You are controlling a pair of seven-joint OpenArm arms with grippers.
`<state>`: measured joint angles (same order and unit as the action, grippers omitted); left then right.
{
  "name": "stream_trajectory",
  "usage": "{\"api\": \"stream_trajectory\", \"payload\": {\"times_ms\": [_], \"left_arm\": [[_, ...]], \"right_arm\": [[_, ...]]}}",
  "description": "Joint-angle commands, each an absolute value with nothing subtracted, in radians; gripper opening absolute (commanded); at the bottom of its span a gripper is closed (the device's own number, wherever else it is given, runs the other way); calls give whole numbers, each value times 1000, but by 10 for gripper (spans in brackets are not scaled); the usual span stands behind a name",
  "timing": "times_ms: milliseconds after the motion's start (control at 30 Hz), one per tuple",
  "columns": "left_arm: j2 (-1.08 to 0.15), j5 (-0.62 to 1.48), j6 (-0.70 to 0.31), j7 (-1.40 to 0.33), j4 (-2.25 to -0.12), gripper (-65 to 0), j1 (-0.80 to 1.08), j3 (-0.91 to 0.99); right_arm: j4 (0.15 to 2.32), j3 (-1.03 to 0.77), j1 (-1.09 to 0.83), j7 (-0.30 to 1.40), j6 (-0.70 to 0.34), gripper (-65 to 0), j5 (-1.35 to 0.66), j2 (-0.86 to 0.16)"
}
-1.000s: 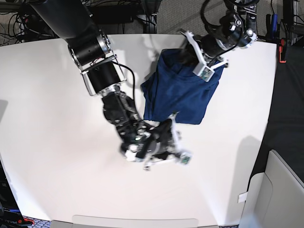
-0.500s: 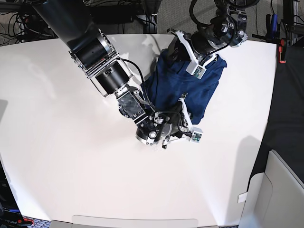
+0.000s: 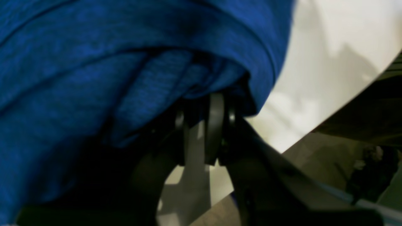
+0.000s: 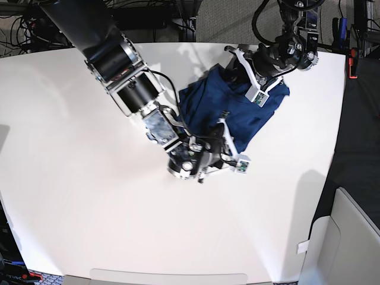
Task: Fold the T-shirt properly
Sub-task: 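Fold the held corner over the bundle with the left gripper and release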
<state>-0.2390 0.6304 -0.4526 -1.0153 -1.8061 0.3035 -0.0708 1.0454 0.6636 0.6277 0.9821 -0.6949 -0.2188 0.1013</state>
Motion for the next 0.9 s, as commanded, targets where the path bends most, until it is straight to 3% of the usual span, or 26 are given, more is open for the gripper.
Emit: {"api": "stream_trajectory", "payload": {"times_ms": [0, 267, 567, 867], "left_arm": [[-255, 624, -452, -993, -1817, -581, 305, -65], [-317, 608, -452, -958, -1753, -581, 295, 8], [-325, 556, -452, -944, -1675, -581, 133, 2], [-357, 467, -452, -946, -1685, -581, 33, 2]], "right_arm": [[1095, 647, 647, 1013, -698, -572, -214, 85], [1337, 524, 552, 1185, -698, -572, -214, 2], [1480, 516, 426, 1239, -698, -572, -364, -131], [1554, 361, 377, 1236, -698, -572, -403, -133]]}}
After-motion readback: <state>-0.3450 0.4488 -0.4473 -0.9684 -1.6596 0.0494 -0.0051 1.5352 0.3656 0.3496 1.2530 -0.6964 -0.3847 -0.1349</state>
